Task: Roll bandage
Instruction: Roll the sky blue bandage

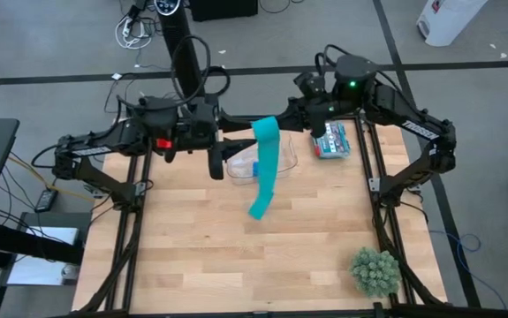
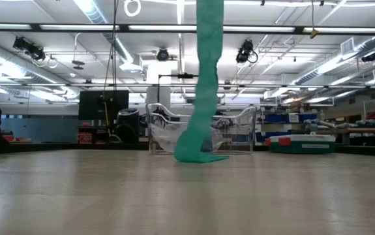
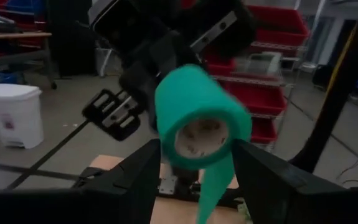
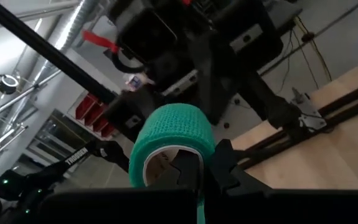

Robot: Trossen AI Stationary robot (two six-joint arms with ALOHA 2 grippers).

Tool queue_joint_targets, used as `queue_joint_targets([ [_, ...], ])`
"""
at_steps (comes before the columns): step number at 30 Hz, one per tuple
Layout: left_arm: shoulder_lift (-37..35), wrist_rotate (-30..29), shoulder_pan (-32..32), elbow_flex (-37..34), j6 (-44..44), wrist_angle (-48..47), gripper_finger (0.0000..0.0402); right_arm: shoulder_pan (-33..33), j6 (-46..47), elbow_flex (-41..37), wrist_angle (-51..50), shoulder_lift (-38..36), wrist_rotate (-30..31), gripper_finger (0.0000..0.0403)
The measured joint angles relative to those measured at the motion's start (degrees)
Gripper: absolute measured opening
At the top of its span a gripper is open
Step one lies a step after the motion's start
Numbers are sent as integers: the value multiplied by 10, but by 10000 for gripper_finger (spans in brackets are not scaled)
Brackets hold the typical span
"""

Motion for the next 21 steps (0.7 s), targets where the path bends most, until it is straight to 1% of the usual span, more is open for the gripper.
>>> queue_joint_targets([
  [5,0,-45,-7,45,44,-35,196,-7,19,0,20,1,-36,0],
  [8,1,-51,-6,61,56,-52,189,-7,17,0,29,1,-42,0],
  [16,9,-79,-6,62,60,-63,184,-7,16,0,41,4,-45,0],
  [21,21,-88,-7,62,68,-61,191,-7,13,0,39,12,-55,0],
])
